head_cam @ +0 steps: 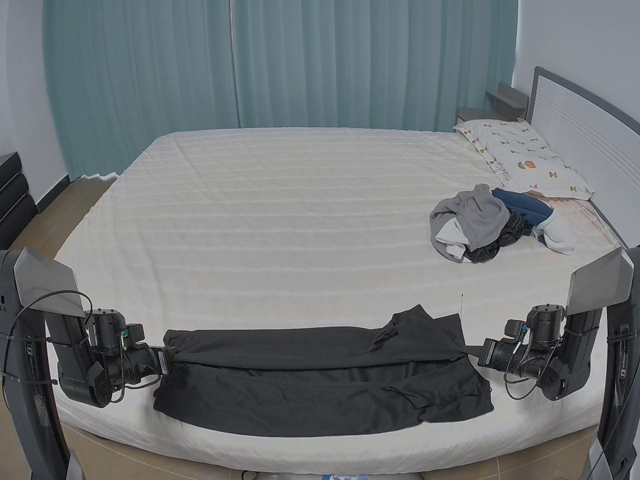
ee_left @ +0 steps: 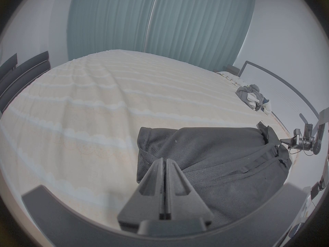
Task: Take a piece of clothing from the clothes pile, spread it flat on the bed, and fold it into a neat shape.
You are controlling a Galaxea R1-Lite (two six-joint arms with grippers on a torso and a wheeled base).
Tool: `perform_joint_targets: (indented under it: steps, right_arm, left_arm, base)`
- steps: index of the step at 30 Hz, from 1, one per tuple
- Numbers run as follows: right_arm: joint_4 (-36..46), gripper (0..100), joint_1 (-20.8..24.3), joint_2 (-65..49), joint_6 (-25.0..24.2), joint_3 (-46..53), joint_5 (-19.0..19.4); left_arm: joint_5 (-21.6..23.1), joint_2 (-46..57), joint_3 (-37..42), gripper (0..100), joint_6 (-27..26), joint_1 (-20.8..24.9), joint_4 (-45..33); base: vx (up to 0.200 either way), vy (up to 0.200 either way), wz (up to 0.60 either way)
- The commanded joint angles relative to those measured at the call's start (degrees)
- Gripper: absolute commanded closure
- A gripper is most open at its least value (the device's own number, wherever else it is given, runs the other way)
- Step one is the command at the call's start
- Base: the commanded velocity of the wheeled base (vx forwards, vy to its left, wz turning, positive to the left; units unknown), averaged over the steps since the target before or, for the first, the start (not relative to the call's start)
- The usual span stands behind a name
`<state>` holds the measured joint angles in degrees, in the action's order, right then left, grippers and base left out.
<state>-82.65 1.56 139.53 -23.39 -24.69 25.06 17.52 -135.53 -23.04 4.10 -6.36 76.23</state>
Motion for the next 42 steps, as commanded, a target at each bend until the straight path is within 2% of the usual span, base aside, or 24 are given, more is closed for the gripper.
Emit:
perform_joint_targets:
  steps: [1,5,17,23,27,28,29,30,37,41,42]
  right_arm:
    - [-0.8,100,-0.1,0.6,-0.1,1.3,0.1]
    - [-3.9,100,-0.1,1.1,-0.1,2.2,0.7]
    - [-4.2,100,-1.3,1.0,0.1,4.1,1.8]
    - [-4.2,100,-1.1,2.8,2.4,4.2,1.9]
    - [-4.0,100,-1.0,2.8,2.4,4.2,1.9]
    - [-4.0,100,-0.9,2.9,2.4,4.2,1.9]
    - [-4.1,100,-0.9,2.9,2.4,4.2,1.9]
    - [-4.2,0,-0.9,2.8,2.3,4.2,1.9]
    - [-5.7,0,-1.5,1.3,1.3,4.0,2.1]
    - [-6.7,0,-2.0,0.2,-1.8,3.9,2.1]
    - [-6.7,0,-2.0,-0.8,-4.8,3.4,2.0]
  left_arm:
    - [0.0,-0.7,-0.2,100,0.1,-0.2,0.1]
    - [0.2,-0.4,-0.3,100,0.2,-0.9,0.1]
    - [0.9,-0.7,0.3,100,-0.1,-0.8,0.0]
    - [1.0,-0.8,0.5,100,-0.1,-0.8,0.1]
    - [2.7,-0.7,1.8,100,-2.2,-0.8,0.1]
    - [3.0,-0.7,2.0,0,-2.5,-0.8,0.1]
    - [3.1,-0.7,2.2,0,-2.5,-0.8,0.1]
    - [3.2,-0.6,2.3,0,-2.5,-0.9,0.1]
    - [4.5,-0.3,1.8,0,-2.2,-2.1,0.1]
    - [7.1,0.3,1.5,0,-1.5,-3.5,0.1]
    - [8.4,1.2,1.1,0,0.3,-3.9,0.1]
  base:
    - [0.000,0.000,0.00]
    - [0.000,0.000,0.00]
    - [0.000,0.000,0.00]
    - [0.000,0.000,0.00]
    - [0.000,0.000,0.00]
    - [0.000,0.000,0.00]
    - [0.000,0.000,0.00]
    - [0.000,0.000,0.00]
    - [0.000,0.000,0.00]
    - [0.000,0.000,0.00]
    - [0.000,0.000,0.00]
